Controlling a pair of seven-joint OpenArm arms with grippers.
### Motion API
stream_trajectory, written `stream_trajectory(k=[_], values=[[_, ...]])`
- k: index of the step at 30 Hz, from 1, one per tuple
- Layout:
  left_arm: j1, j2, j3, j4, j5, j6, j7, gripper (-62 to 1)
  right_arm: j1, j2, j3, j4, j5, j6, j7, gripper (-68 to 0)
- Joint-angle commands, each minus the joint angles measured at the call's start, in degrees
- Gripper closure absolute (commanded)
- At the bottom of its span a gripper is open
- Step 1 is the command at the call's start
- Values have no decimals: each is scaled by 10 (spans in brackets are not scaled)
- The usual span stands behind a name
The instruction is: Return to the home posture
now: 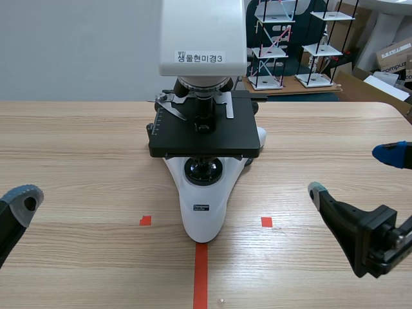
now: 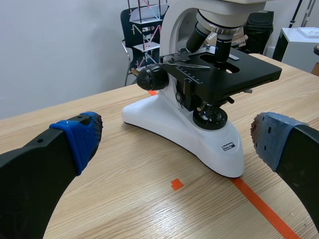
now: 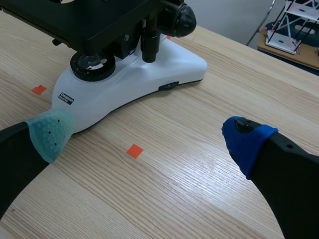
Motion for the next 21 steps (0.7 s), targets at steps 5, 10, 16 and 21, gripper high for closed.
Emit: stream_trajectory(k=[5, 10, 16, 21], values=[[8, 36, -1, 3, 40, 2, -10, -623, -1, 6, 1, 3, 6, -2, 11, -671], [7, 42, 0, 3, 45, 1, -10, -623, -1, 6, 1, 3, 6, -2, 10, -671], [7, 41, 0, 3, 45, 1, -10, -623, -1, 6, 1, 3, 6, -2, 11, -671], [7, 41, 0, 3, 45, 1, -10, -623, -1, 6, 1, 3, 6, -2, 11, -671]])
